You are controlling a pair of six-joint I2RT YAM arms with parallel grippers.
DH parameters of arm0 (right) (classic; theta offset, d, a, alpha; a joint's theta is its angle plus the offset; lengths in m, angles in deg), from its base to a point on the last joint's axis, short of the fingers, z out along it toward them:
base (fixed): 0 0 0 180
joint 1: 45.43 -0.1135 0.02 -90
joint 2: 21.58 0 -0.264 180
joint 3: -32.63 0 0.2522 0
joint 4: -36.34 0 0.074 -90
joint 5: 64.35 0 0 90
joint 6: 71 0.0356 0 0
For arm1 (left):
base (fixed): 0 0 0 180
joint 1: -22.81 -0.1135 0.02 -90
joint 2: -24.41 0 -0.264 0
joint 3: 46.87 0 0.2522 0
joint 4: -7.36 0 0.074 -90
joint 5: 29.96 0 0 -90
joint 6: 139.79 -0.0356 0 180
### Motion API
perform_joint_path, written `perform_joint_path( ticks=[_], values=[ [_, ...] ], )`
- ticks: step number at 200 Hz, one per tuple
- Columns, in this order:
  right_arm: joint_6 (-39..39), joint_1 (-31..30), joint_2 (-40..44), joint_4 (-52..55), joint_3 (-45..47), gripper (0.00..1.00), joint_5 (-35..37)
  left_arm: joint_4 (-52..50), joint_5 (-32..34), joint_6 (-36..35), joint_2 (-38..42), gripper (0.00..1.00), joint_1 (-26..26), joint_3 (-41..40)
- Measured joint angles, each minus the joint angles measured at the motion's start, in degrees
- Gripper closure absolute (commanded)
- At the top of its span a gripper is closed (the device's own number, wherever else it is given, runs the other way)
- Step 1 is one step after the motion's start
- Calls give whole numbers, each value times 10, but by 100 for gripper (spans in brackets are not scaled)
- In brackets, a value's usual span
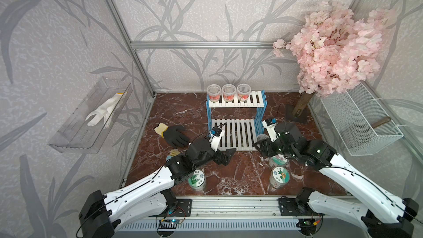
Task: Place the seed container on the shelf
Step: Pick up the seed jar at the center of the board, then place the seed jar on the shelf.
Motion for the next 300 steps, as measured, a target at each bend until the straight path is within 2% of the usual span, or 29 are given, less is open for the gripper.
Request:
perform_joint_path(
  ticks=[68, 123, 200, 248, 300],
  values=[
    [-26, 35, -39, 51, -108, 30, -34, 42, -63, -76, -55, 0, 0, 49],
    [-60, 62, -81, 82, -214, 30, -37, 68, -75, -121, -109, 0, 0, 109],
    [-100, 125, -189, 113, -367, 30, -56, 75, -47, -123, -155, 0, -2, 157],
    [-114, 146, -280, 126, -473, 30, -70, 65, -47, -118, -159, 0, -24, 182],
    [-120, 163, -360, 143, -550, 30, -75, 65, -45, -106, -159, 0, -31, 182]
  ],
)
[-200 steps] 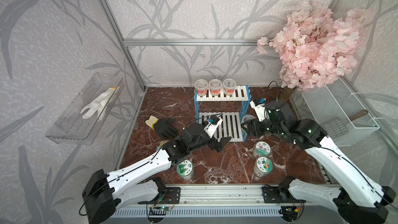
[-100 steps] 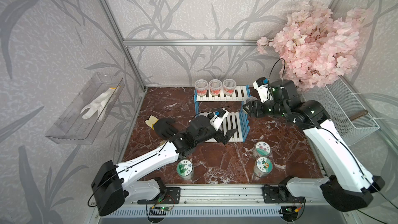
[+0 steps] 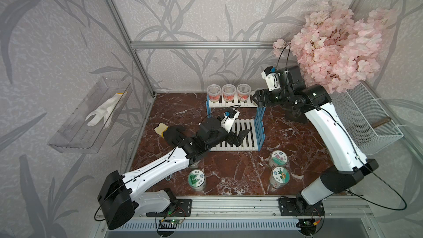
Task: Place the seed container on the shelf
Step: Place the seed jar on the shelf.
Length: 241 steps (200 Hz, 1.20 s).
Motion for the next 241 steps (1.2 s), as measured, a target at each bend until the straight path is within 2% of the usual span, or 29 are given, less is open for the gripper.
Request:
perform_joint_path(
  ticks=[94, 241],
  values=[
    [-10, 25, -113, 59, -140, 30, -1, 6, -2, 0, 0, 0, -7, 0],
    [-10, 42, -135, 80, -159, 30, -11, 6, -3, 0, 0, 0, -10, 0]
  ],
)
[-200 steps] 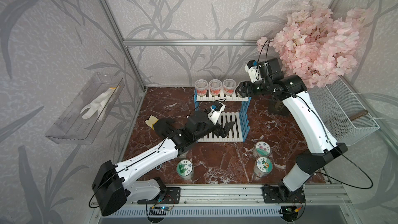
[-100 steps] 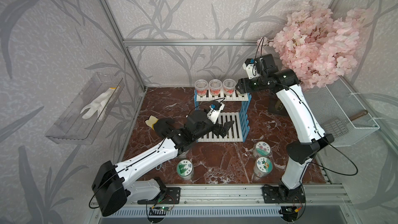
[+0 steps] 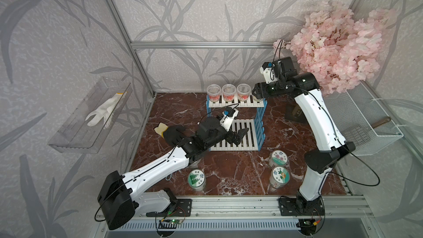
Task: Place the seed container on the shelf
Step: Place the seed jar on the shelf.
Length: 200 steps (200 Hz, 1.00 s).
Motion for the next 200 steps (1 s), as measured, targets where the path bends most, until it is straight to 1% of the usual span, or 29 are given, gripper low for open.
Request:
perform_joint_path(
  ticks=[30, 81, 97, 119, 131, 152, 165, 200],
  values=[
    [0, 2, 0, -2, 7, 30, -2, 0, -1, 0, 0, 0, 0, 0],
    [0, 8, 7, -30, 47, 29, -8, 0, -2, 0, 0, 0, 0, 0],
    [1, 9, 11, -36, 55, 24, -9, 0, -3, 0, 0, 0, -1, 0],
    [0, 9, 14, -40, 60, 22, -9, 0, -6, 0, 0, 0, -1, 0],
    [0, 9, 14, -40, 61, 18, -9, -1, -8, 0, 0, 0, -1, 0],
    [0, 9, 16, -41, 62, 15, -12, -1, -12, 0, 0, 0, -1, 0],
    [-2, 9, 17, -42, 62, 10, -13, -1, -16, 1, -2, 0, -1, 0],
    [-18, 9, 28, -45, 66, 6, -12, -1, -19, 4, -6, 0, -1, 0]
  ],
)
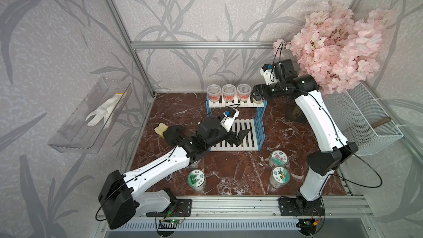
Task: Place the seed container on the shelf
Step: Place the seed jar on the shelf.
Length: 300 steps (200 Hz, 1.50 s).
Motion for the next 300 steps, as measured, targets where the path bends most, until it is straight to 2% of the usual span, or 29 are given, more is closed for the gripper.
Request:
perform_joint_path(
  ticks=[50, 130, 159, 182, 213, 262, 300],
  values=[
    [-56, 0, 118, -105, 160, 0, -18, 0, 0, 0, 0, 0, 0, 0],
    [-129, 3, 267, -347, 437, 1, -19, 0, 1, 0, 0, 0, 0, 0],
    [-129, 14, 276, -404, 472, 0, -23, 1, 1, 0, 0, 0, 0, 0],
    [-125, 30, 278, -438, 487, 7, -52, 9, 1, 0, -1, 0, 0, 0],
    [-110, 48, 278, -477, 498, 9, -93, 28, 3, 1, -19, 0, 0, 17],
    [-103, 52, 264, -504, 499, 6, -113, 59, 5, 0, -27, 0, 0, 26],
    [-99, 52, 249, -510, 499, 7, -114, 61, 8, 0, -27, 0, 0, 26]
  ],
)
